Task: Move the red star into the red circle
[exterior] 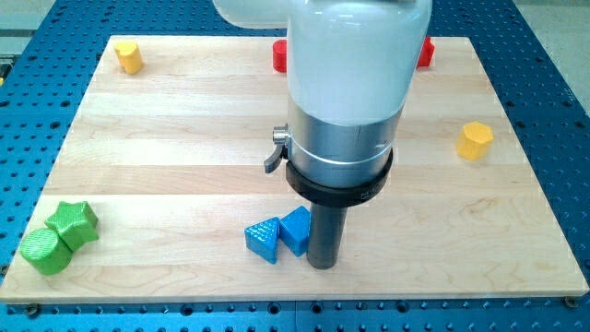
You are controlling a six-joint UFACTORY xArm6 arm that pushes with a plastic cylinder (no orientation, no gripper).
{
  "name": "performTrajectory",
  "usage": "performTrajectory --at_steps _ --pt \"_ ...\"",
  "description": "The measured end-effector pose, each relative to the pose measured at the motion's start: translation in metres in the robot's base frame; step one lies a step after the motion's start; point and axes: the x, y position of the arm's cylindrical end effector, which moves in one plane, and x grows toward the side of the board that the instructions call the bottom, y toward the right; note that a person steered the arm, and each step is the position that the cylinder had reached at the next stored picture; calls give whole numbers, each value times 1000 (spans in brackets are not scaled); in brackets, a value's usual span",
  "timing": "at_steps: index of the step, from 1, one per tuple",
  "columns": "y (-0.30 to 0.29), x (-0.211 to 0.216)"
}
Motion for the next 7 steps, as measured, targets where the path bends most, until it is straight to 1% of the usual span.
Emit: performTrajectory --at_steps 1,2,3,4,5,6,7 --pt "22 -11" --pt "43 -67" --pt "45 -140" --pt "86 -203" --pt "159 -264" --pt "199 -302" --pt "206 -316"
